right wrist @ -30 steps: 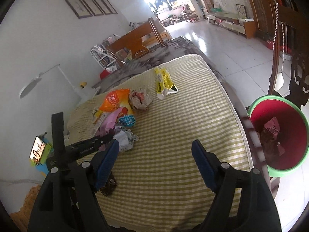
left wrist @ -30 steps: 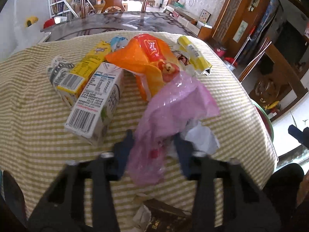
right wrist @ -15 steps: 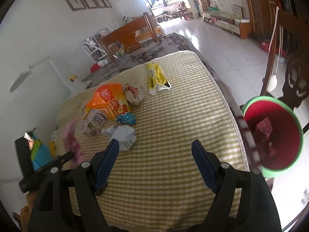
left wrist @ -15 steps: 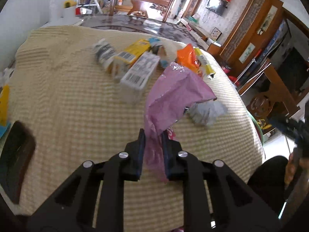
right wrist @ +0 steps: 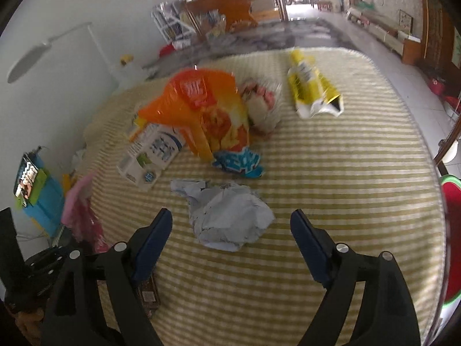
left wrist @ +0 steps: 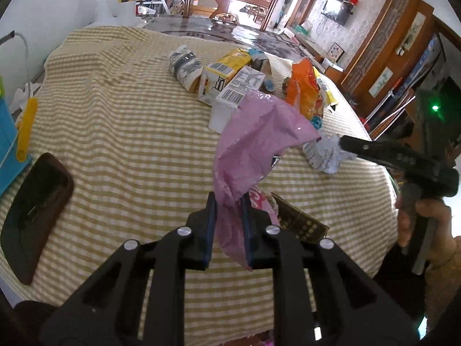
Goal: Collect trash
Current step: 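Grasp the pink plastic bag with the left tool while the right tool grasps grey crumpled paper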
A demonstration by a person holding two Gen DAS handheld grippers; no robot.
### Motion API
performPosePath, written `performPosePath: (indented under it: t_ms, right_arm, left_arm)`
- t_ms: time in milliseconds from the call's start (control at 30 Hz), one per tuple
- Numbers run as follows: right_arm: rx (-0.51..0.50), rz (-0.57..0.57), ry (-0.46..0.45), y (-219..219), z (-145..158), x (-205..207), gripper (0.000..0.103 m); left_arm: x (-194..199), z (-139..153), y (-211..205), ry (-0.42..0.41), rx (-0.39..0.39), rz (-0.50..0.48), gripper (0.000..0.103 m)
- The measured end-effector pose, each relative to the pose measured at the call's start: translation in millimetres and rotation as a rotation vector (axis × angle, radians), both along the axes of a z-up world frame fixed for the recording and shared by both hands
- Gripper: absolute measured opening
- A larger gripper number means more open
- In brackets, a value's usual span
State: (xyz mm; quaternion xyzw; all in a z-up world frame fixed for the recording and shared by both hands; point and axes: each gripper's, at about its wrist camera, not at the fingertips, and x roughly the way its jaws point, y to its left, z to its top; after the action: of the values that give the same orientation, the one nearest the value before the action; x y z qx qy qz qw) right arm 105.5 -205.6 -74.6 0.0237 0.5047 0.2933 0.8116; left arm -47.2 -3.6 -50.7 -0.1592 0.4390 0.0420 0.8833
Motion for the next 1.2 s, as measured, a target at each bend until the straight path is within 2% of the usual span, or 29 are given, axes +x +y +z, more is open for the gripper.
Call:
performPosePath:
  t_ms: [133,233,333,567,767,833,900,967,1133,1200]
  right_arm:
    - [-0.009,0.032,0.001,16,-8,7,0.079]
    - [-0.046,0.062,0.018,25,-17,5,0.054]
    - [-0.049,0.065,-0.017,24,-11,2,0.048]
    - [0.004,0.051,-0.011,18,-6,-3,0.048]
    - [0.008,0.042,-0.010,17,-6,-5,0.048]
    - [0.012,0.038,-0.008,15,-6,-4,0.048]
    - [0.018,0.034,-0.004,14,-6,-4,0.048]
    - [0.027,0.031,0.000,12,-6,-4,0.048]
    - [0.034,0.038,-0.002,12,-5,-7,0.048]
    - [0.038,0.038,-0.002,13,-5,-8,0.048]
  left_arm:
    - [-1,-2,-3,0.005,-0.004,0.000,0.016]
    - [-3,-4,0,0.008,-0.010,0.009,0.016]
    - [-2,-6,2,0.011,-0.014,0.019,0.017]
    - [7,-13,6,0.029,-0.052,0.030,0.018]
    - [27,-14,3,0.037,-0.035,0.019,0.018]
    - [33,-15,2,0.040,-0.036,0.021,0.019]
    - [39,-18,2,0.047,-0.045,0.028,0.025]
    - [43,-21,3,0.054,-0.057,0.032,0.025]
    - [46,-22,3,0.050,-0.064,0.035,0.023]
    - [44,-21,4,0.044,-0.059,0.038,0.017]
